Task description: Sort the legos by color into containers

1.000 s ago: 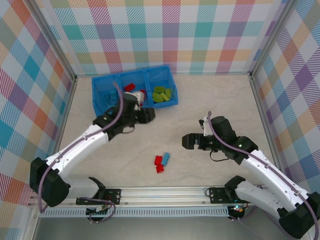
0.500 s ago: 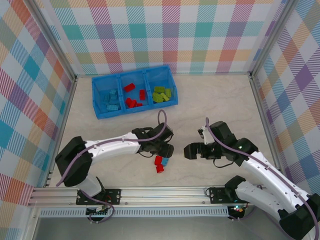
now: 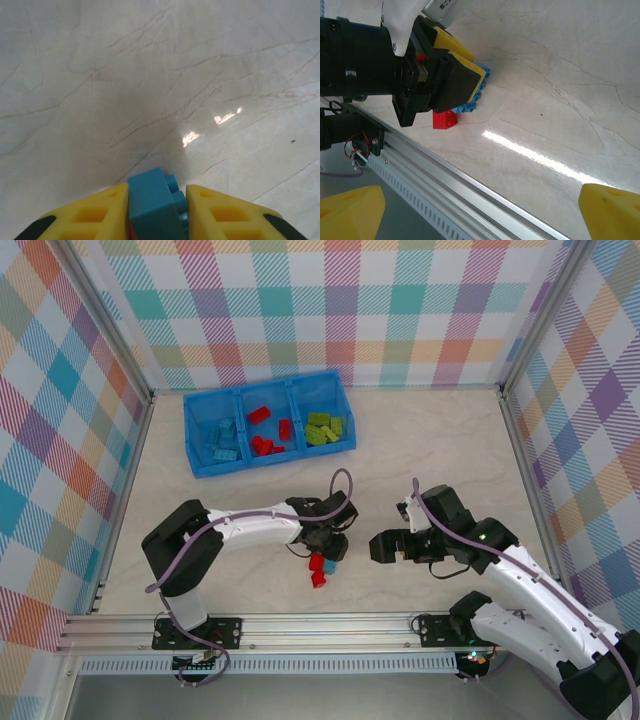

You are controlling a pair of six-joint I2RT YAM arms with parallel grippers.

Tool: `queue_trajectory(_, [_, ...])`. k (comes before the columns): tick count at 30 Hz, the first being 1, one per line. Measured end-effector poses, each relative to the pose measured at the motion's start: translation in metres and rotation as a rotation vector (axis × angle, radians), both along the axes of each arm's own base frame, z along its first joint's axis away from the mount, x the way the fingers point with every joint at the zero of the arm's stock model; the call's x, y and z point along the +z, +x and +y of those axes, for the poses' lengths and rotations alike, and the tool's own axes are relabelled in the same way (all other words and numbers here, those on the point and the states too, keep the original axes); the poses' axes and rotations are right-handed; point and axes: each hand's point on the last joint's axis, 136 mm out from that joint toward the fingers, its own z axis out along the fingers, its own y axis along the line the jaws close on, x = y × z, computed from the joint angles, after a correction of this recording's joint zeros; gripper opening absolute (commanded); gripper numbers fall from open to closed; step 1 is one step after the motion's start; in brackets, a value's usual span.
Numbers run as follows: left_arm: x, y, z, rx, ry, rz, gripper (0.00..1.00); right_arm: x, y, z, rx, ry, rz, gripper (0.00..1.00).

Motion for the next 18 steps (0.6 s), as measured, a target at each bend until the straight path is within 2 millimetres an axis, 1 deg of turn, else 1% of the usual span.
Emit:
queue_trajectory(2, [-0.001,0.001,-0.002,0.0,0.002,0.0,0.34,0.0,0.0,0.0,0.0,0.0,0.0,1.0])
queue_trajectory(6, [-0.002,0.003,-0.005,0.0,0.005,-0.001,0.34,0.0,0.0,0.0,0.0,0.0,0.0,1.0])
queue_trajectory(11, [-0.002,0.004,-0.007,0.011,-0.002,-0.002,0.24,0.0,0.0,0.0,-0.001,0.0,-0.001,1.0])
queue_trajectory(14, [0.001,0.008,-0.012,0.028,-0.024,-0.015,0.18,0.0,0.001,-0.001,-0.008,-0.004,-0.001,1.0])
queue_trajectory(18, [0.002,0.013,-0.012,0.045,-0.026,-0.035,0.13,0.001,0.003,-0.003,-0.028,-0.009,-0.015,1.0])
